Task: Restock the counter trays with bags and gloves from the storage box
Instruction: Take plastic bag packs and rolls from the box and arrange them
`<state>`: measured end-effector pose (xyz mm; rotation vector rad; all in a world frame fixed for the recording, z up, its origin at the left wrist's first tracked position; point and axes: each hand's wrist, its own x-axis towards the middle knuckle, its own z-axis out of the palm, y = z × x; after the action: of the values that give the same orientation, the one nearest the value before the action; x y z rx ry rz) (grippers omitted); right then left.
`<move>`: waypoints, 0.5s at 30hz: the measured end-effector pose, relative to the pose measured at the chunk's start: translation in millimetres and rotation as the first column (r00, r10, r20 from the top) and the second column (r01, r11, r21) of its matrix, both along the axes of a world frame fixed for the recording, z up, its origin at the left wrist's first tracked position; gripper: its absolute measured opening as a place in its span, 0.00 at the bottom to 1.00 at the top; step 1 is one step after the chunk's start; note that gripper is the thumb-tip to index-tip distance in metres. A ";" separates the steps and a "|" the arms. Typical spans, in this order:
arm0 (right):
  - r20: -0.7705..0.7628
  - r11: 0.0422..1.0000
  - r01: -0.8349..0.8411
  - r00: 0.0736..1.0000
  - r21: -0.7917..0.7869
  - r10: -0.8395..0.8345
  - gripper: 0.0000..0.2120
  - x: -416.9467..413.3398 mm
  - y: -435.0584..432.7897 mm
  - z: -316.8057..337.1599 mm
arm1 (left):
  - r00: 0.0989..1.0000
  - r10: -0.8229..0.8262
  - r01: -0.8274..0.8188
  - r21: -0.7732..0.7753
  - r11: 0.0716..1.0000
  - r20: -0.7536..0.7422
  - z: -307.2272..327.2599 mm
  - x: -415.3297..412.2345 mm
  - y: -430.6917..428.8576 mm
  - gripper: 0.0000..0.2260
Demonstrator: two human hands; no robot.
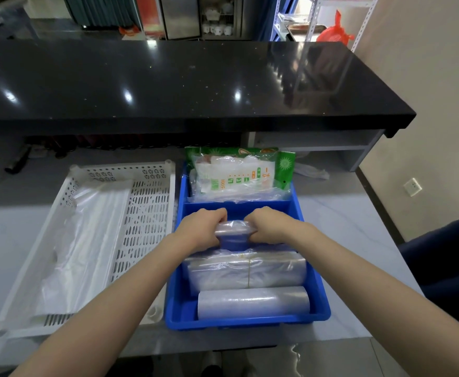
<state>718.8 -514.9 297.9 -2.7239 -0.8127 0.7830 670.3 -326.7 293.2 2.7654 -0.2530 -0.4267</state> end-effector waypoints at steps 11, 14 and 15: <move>0.492 0.990 0.088 0.860 0.110 -0.131 0.06 -3.2 -44.3 83.8 | 0.767 0.221 0.102 -0.455 0.885 0.603 37.6 -35.9 -0.1 0.41; 0.514 0.986 0.164 0.846 -0.005 -0.138 0.02 -1.4 -58.5 93.7 | 0.803 0.328 -0.023 -0.524 0.851 0.497 22.5 -53.9 -10.9 0.32; 0.522 0.981 0.188 0.841 -0.042 -0.139 0.02 -2.0 -64.2 94.4 | 0.833 0.321 -0.056 -0.508 0.859 0.451 17.1 -58.4 -13.8 0.26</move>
<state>716.8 -579.1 392.3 -3.0807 -0.6229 0.0346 611.9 -340.4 310.4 2.3153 -0.1649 0.4156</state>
